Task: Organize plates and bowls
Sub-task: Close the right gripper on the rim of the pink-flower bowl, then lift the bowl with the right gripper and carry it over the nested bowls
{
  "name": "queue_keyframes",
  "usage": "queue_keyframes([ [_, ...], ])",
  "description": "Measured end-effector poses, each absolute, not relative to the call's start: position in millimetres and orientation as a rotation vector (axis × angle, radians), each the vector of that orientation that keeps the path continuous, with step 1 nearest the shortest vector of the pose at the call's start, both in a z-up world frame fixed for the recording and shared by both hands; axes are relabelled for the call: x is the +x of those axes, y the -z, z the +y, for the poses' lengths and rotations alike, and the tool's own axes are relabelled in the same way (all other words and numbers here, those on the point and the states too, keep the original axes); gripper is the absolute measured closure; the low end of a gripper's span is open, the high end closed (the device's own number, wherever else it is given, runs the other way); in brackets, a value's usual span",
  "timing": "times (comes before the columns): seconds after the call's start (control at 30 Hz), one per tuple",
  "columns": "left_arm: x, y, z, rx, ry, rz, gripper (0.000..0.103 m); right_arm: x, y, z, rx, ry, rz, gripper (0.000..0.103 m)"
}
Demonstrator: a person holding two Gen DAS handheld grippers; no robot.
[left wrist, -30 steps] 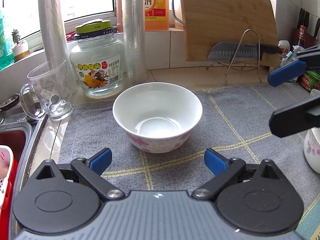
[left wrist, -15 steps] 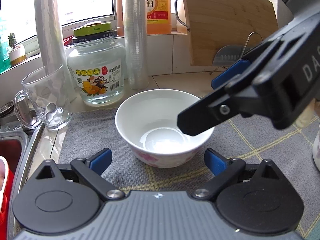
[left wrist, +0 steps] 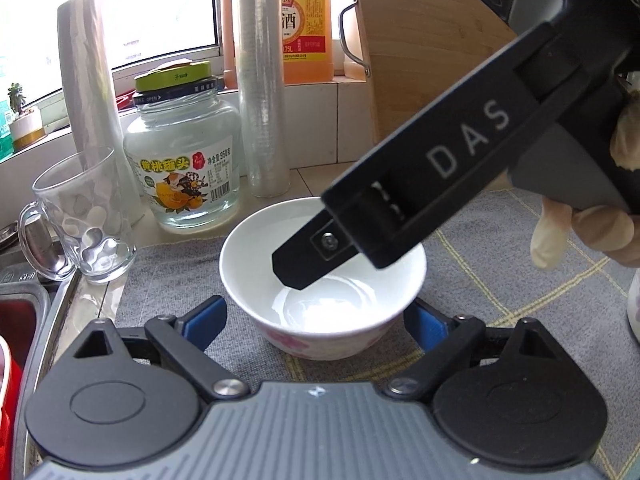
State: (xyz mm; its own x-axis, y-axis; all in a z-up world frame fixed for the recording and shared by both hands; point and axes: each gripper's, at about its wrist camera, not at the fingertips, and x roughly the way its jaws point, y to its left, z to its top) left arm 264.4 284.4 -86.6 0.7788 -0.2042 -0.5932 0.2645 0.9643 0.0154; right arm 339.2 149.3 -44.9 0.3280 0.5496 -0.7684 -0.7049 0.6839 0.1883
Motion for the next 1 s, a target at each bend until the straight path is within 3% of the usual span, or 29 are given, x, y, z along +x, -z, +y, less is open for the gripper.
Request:
queue_keyframes([
  [0.1,264,86,283,0.106,0.268,0.625,0.015,343,46,151,-0.188,-0.829,0.924,0.007],
  [0.4,264,85,284,0.101,0.270,0.625,0.015,348,52,155,-0.177,-0.837,0.941,0.016],
  [1.0,264,83,286,0.097,0.277,0.631,0.014,352,54,158,-0.171,-0.844,0.951,0.016],
])
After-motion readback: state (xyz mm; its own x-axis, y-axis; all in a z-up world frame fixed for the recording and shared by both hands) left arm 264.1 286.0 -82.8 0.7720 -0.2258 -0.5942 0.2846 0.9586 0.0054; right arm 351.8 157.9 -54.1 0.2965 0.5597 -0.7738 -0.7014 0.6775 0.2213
